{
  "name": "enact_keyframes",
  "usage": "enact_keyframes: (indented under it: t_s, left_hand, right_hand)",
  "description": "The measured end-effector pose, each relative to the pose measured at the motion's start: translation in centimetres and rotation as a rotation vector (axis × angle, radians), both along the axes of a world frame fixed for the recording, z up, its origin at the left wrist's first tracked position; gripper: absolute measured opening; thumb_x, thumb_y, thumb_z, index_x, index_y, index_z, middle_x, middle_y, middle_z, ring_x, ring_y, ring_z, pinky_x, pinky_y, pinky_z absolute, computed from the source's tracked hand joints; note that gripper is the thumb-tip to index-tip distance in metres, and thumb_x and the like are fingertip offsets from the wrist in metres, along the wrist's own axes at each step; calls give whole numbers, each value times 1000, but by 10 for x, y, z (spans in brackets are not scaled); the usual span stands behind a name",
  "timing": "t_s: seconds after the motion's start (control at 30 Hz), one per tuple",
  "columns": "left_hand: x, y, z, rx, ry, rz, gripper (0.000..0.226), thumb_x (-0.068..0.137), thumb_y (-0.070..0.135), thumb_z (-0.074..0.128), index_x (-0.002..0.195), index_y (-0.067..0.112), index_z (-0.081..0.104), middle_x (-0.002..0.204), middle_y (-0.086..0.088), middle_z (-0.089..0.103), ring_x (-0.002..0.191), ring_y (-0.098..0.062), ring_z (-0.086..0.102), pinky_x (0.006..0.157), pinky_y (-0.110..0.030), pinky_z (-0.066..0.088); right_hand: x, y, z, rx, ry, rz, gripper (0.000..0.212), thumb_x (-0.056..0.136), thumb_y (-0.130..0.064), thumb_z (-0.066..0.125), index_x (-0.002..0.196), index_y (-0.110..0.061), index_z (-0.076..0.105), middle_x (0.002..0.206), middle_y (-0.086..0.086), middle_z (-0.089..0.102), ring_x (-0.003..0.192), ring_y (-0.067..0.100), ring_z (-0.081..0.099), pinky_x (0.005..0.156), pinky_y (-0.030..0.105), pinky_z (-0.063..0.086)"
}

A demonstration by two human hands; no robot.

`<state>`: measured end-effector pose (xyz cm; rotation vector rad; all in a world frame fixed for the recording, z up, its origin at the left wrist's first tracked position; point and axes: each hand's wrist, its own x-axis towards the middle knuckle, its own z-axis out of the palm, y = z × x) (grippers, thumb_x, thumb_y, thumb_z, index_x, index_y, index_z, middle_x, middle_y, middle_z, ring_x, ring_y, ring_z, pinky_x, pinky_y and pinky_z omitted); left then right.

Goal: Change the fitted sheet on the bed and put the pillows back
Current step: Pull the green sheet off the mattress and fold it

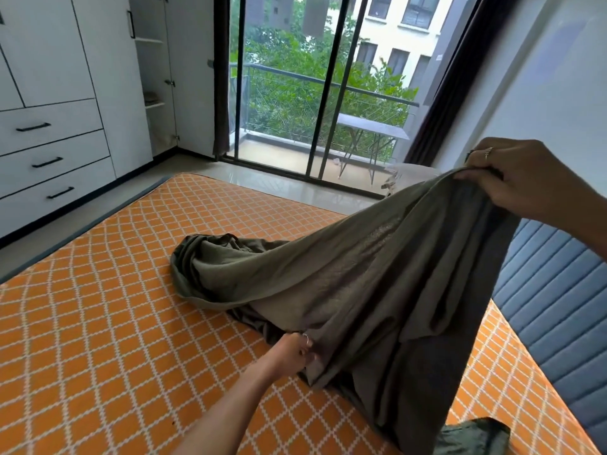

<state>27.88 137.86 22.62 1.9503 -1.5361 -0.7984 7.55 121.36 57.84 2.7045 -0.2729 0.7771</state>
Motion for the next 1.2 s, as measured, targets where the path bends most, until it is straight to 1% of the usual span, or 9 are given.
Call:
enact_keyframes:
  t_s: [0.17, 0.3, 0.37, 0.5, 0.7, 0.8, 0.87, 1.0, 1.2]
  left_hand:
    - [8, -7, 3, -324, 26, 415, 19, 94, 10, 53, 77, 6, 59, 79, -8, 65, 80, -27, 62, 62, -32, 38]
    - [14, -20, 21, -442, -62, 529, 30, 91, 5, 52, 64, 17, 47, 75, -3, 56, 71, -25, 57, 59, -30, 34]
    - [16, -29, 28, -439, -49, 598, 31, 90, -2, 49, 64, 14, 44, 87, -4, 53, 73, -27, 56, 62, -30, 35]
    - [19, -50, 36, -384, -34, 616, 21, 92, -4, 45, 74, 1, 53, 148, -10, 29, 85, -31, 61, 74, -35, 48]
    - [9, -73, 14, -371, -119, 440, 22, 94, 0, 47, 112, 5, 60, 162, 0, 8, 99, -36, 63, 82, -43, 53]
    - [15, -89, 16, -369, -80, 480, 18, 92, -1, 46, 103, 1, 61, 155, -5, 26, 106, -38, 59, 86, -44, 50]
    - [24, -94, 20, -416, -72, 534, 12, 88, -3, 48, 88, 0, 59, 129, -13, 48, 95, -40, 59, 78, -42, 48]
    - [56, -92, 51, -563, -79, 623, 20, 80, -11, 48, 72, 7, 49, 85, -10, 50, 72, -26, 49, 69, -34, 37]
    - [131, -114, 223, -831, -235, 710, 23, 77, -18, 46, 94, -15, 62, 91, -34, 60, 86, -45, 57, 76, -43, 35]
  right_hand:
    - [-10, -14, 3, 4, -54, -75, 44, 89, -34, 46, 82, 2, 70, 76, 16, 62, 75, 18, 55, 78, 4, 34]
    - [-12, -24, 7, -24, -63, -119, 39, 89, -29, 48, 84, 2, 71, 77, 14, 61, 77, 15, 52, 79, -1, 31]
    - [-14, -28, 7, -33, -61, -133, 39, 89, -30, 47, 82, 1, 70, 76, 14, 61, 76, 15, 51, 78, 1, 32]
    - [-15, -39, 8, -42, -71, -142, 43, 88, -33, 46, 80, 2, 69, 73, 16, 60, 75, 16, 51, 76, 2, 33]
    - [-13, -53, 10, -47, -61, -189, 46, 88, -37, 46, 79, 2, 69, 72, 16, 60, 70, 23, 56, 74, 10, 35]
    - [-13, -57, 11, -41, -46, -185, 46, 88, -38, 46, 78, 2, 68, 73, 17, 60, 70, 24, 56, 74, 13, 36]
    - [-14, -60, 14, -46, -47, -202, 45, 88, -36, 47, 79, 2, 69, 73, 17, 60, 69, 29, 58, 74, 12, 36]
    - [-21, -79, 14, -66, -87, -294, 41, 86, -31, 53, 78, 5, 69, 74, 21, 62, 74, 36, 64, 72, 28, 37]
    - [-30, -112, 67, 15, -421, -412, 41, 89, -31, 57, 85, 8, 69, 83, 26, 63, 84, 39, 61, 77, 29, 38]
